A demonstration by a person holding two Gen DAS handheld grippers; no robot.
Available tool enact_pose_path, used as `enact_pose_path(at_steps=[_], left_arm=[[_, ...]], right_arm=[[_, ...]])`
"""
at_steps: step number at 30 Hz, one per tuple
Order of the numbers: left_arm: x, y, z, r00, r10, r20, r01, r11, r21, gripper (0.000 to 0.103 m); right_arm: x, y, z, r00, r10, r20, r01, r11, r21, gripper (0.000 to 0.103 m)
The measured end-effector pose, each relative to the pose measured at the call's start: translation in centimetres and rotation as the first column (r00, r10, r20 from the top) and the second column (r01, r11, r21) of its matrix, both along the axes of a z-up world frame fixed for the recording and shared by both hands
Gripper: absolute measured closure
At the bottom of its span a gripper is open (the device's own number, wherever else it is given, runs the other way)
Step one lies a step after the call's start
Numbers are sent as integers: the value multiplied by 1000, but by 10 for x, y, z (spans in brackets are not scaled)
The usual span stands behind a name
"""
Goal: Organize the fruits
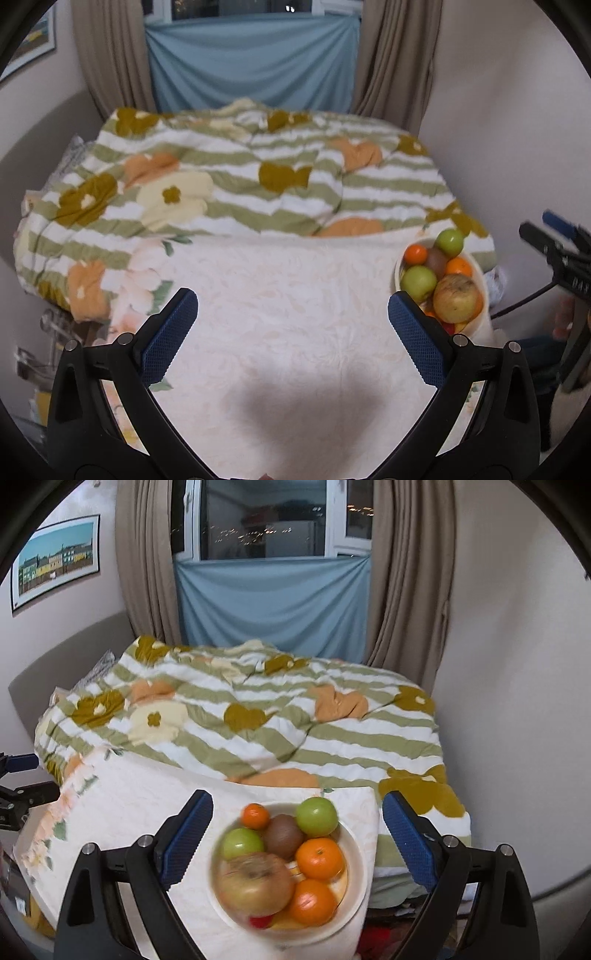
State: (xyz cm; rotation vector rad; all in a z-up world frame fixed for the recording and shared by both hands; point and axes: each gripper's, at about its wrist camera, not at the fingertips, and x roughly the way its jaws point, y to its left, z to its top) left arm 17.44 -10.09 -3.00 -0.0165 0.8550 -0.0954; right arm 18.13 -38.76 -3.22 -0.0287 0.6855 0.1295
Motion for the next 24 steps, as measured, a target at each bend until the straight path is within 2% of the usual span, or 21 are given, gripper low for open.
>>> enact_pose_path(at_steps=[8,12,17,24], left_arm=[[-56,27,31,990,29,136,-32,999,24,0],[-77,40,38,985,17,172,-18,1000,6,0],[-95,44,44,977,-11,214,2,999,44,0],[-102,49,46,972,-30,232,21,999,45,0]], right_arm=[[-56,45,20,997,-70,-7,71,997,24,11],[-78,63,19,993,-110,-31,111,994,27,11],[-99,79,18,991,-129,-42,131,991,42,11],[-106,92,24,987,-162,-17,163,986,32,11]])
